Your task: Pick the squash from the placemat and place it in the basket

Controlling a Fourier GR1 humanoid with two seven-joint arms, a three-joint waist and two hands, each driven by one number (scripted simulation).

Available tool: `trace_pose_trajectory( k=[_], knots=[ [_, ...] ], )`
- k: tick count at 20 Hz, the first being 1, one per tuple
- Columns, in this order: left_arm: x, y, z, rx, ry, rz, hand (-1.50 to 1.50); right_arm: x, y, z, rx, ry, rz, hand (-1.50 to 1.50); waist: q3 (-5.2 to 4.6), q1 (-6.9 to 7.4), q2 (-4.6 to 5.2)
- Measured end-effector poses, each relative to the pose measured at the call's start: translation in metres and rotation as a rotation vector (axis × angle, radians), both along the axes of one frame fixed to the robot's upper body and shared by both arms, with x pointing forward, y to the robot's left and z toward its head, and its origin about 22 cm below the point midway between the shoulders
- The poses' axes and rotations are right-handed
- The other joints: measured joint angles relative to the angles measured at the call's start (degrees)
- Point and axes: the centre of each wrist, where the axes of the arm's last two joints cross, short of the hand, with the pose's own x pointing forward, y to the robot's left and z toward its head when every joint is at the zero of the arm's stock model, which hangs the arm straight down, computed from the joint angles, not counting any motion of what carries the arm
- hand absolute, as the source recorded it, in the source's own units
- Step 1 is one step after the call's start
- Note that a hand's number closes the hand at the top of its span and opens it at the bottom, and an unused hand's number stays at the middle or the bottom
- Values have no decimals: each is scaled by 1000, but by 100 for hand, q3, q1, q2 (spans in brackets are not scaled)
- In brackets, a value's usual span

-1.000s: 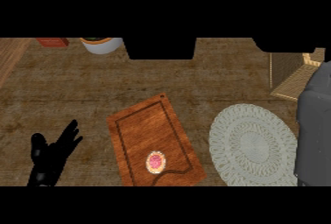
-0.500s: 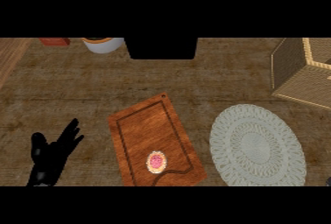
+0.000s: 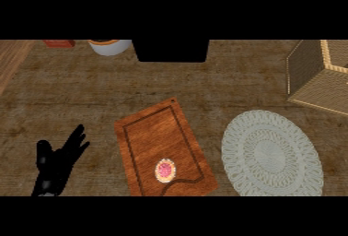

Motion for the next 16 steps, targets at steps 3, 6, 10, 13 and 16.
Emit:
trace_pose_trajectory(
  k=[3, 6, 10, 13, 16],
  knots=[
    [1, -1, 0, 1, 3, -1, 0, 9, -12, -18, 39, 0, -6, 150, 2, 11, 3],
    [0, -1, 0, -3, -8, -6, 0, 15, -23, -27, 117, -28, -9, 150, -1, 21, 9],
    [1, -4, 2, -6, 2, -10, 0, 18, -43, -51, 181, -50, -8, 150, -6, 21, 15],
    [1, -1, 1, -2, 4, -11, 0, 18, -59, -66, 200, -60, -5, 150, -1, 20, 12],
    [2, -1, 0, -1, 1, -11, 0, 18, -69, -85, 207, -67, -5, 150, 6, 29, 13]
  ],
)
